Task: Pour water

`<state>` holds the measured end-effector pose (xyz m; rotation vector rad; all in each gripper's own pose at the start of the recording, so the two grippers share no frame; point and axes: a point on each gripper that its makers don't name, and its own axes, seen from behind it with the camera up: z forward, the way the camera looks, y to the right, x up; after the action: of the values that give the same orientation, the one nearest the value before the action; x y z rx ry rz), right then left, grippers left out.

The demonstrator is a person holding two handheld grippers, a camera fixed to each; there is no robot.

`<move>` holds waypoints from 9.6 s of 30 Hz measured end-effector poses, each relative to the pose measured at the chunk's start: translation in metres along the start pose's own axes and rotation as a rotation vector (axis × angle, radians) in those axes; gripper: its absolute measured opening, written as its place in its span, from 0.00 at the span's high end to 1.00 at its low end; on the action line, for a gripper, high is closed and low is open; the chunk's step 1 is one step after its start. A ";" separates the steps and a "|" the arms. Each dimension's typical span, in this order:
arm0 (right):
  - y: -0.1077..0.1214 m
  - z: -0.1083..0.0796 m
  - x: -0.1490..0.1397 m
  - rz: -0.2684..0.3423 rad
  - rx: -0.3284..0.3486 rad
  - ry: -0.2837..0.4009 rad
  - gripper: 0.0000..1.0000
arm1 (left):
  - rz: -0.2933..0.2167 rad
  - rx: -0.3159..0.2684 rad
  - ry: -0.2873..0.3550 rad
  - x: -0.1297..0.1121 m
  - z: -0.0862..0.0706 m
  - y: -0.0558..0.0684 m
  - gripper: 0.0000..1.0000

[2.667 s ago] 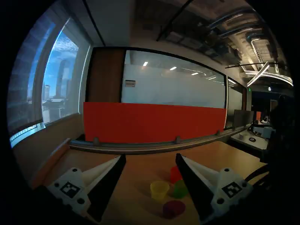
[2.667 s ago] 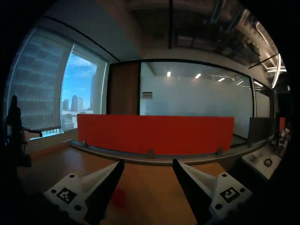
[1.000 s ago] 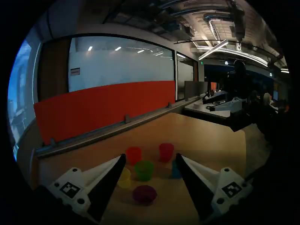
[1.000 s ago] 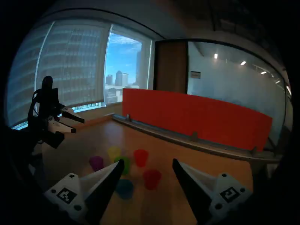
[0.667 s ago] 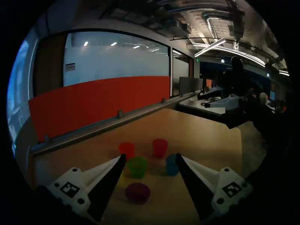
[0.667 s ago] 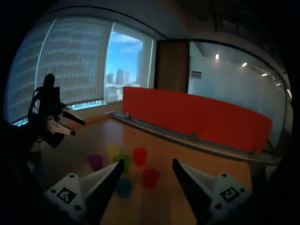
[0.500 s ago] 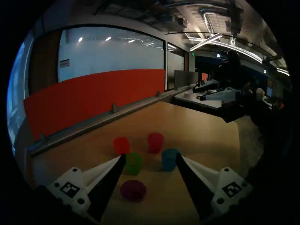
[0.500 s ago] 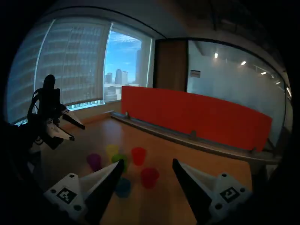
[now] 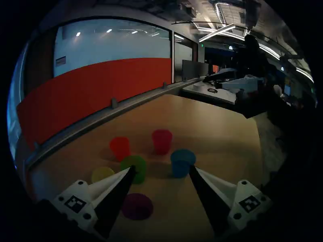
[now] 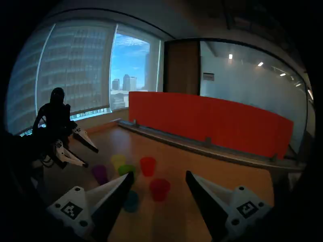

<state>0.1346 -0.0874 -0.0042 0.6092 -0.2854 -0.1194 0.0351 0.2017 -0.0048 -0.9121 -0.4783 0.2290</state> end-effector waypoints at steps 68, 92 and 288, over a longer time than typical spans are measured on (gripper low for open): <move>0.015 0.015 -0.013 0.014 0.000 -0.011 0.00 | -0.038 -0.079 -0.223 -0.071 0.160 0.059 0.01; 0.017 0.013 -0.013 0.010 -0.007 -0.010 0.00 | -0.031 -0.109 -0.192 -0.070 0.167 0.066 0.15; -0.087 0.153 -0.104 -0.081 0.319 -0.267 0.00 | -0.029 0.245 0.413 0.092 -0.095 -0.074 0.15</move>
<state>-0.0126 -0.2212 0.0413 0.9243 -0.5445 -0.2362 0.1608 0.1264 0.0335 -0.6880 -0.0774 0.0659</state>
